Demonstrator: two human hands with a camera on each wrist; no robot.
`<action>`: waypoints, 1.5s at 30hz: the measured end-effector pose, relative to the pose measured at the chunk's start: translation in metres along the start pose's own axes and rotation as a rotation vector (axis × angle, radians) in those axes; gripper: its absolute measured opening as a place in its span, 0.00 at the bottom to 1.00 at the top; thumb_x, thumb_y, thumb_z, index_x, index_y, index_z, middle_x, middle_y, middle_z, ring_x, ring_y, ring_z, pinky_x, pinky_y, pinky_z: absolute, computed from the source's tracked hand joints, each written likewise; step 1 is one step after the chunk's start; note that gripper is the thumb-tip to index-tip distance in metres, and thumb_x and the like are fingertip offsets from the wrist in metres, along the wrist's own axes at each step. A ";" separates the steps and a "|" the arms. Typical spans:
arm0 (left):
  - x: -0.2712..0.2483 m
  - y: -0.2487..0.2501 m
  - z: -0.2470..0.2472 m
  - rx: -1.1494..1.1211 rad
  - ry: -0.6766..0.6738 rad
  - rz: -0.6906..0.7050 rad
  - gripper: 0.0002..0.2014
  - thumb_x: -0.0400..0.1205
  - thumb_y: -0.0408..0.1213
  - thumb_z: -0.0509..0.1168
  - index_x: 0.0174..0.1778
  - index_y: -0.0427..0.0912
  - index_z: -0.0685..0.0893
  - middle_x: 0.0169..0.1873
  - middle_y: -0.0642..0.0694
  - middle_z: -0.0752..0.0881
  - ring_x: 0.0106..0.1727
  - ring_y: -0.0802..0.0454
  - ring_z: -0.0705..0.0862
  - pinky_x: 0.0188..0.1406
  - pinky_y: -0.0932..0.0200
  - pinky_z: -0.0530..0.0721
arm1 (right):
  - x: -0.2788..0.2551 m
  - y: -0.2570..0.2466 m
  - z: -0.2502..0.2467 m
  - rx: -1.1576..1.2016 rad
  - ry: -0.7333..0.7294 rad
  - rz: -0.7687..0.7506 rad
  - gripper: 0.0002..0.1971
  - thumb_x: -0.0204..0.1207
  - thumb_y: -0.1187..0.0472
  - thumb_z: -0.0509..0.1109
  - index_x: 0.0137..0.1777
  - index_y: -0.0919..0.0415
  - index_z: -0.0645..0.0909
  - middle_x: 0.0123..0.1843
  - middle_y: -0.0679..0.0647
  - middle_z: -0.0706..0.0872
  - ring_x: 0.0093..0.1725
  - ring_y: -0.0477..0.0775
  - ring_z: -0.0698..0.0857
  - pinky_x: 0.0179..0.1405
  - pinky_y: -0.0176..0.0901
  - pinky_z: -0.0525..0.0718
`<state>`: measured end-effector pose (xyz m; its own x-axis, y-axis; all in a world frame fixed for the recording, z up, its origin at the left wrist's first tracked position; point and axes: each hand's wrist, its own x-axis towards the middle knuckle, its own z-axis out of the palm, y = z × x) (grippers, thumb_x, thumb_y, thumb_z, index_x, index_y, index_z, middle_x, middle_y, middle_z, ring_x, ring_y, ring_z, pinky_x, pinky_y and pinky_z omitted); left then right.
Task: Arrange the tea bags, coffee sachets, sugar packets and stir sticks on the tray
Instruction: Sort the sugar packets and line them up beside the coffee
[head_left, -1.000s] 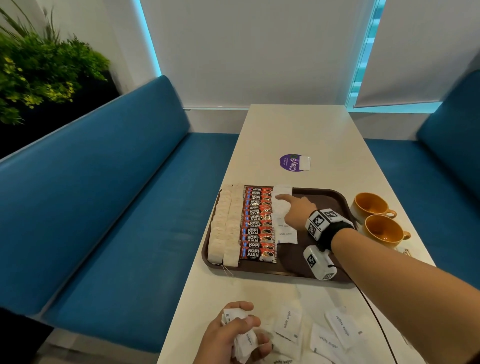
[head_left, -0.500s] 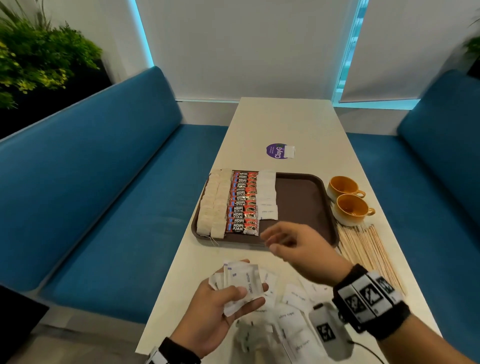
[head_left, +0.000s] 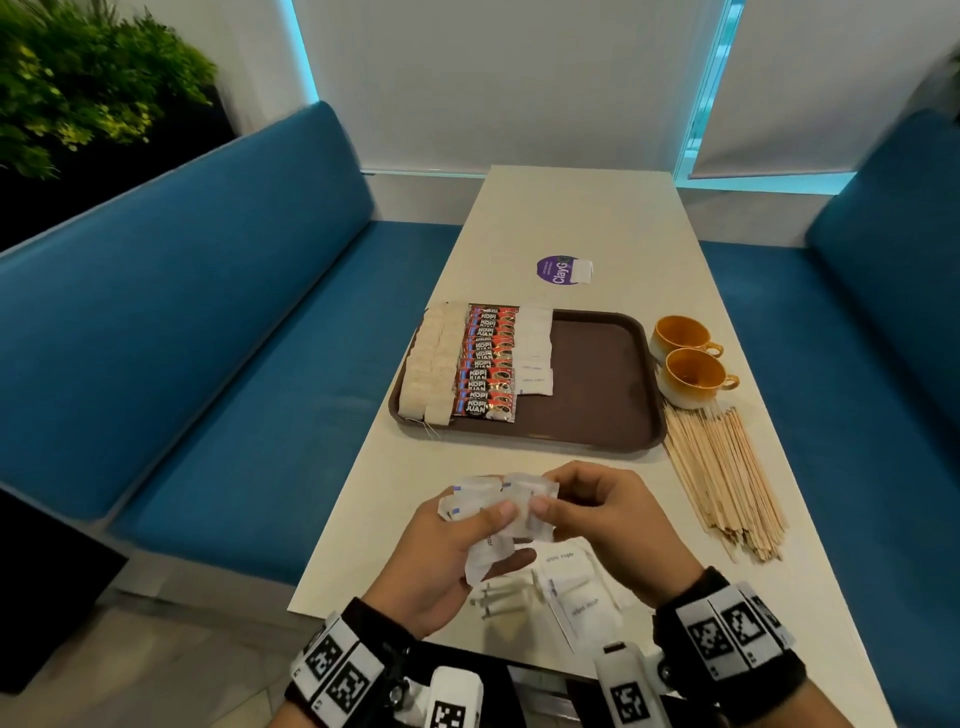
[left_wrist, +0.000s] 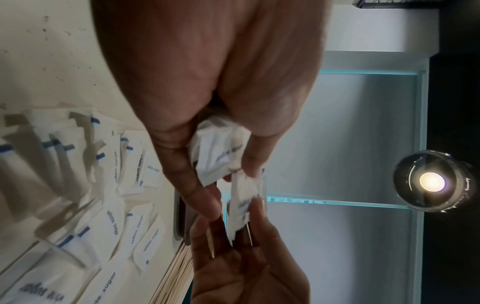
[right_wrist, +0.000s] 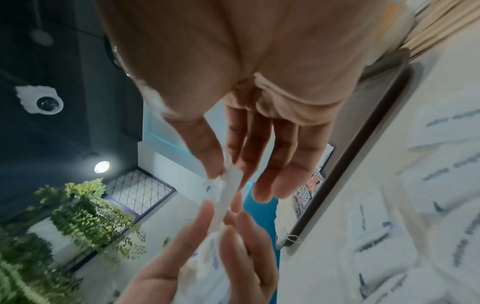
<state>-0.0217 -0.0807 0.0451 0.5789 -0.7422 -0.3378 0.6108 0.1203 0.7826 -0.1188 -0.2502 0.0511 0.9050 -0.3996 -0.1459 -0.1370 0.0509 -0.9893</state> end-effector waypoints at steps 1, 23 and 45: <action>0.000 -0.001 0.000 -0.013 0.008 -0.006 0.15 0.83 0.28 0.69 0.66 0.38 0.86 0.56 0.33 0.90 0.51 0.34 0.90 0.46 0.43 0.92 | -0.001 -0.001 -0.001 0.024 0.030 0.006 0.05 0.79 0.68 0.77 0.52 0.68 0.89 0.48 0.69 0.92 0.45 0.61 0.90 0.46 0.54 0.90; 0.008 -0.007 -0.003 0.109 0.016 0.049 0.09 0.76 0.33 0.79 0.46 0.39 0.86 0.42 0.33 0.85 0.35 0.43 0.83 0.31 0.54 0.81 | -0.008 -0.017 -0.012 0.100 0.029 -0.060 0.14 0.68 0.75 0.80 0.54 0.76 0.85 0.41 0.71 0.87 0.39 0.67 0.88 0.38 0.50 0.93; 0.010 -0.003 0.000 0.127 0.047 0.095 0.08 0.76 0.34 0.79 0.38 0.43 0.85 0.37 0.37 0.82 0.31 0.45 0.78 0.32 0.54 0.74 | -0.009 -0.029 -0.019 -0.119 0.013 -0.186 0.03 0.75 0.67 0.80 0.44 0.59 0.93 0.41 0.59 0.92 0.40 0.60 0.87 0.46 0.50 0.87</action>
<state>-0.0181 -0.0885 0.0399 0.6573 -0.6993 -0.2810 0.4809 0.1021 0.8708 -0.1308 -0.2653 0.0812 0.9138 -0.4041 0.0399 -0.0155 -0.1329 -0.9910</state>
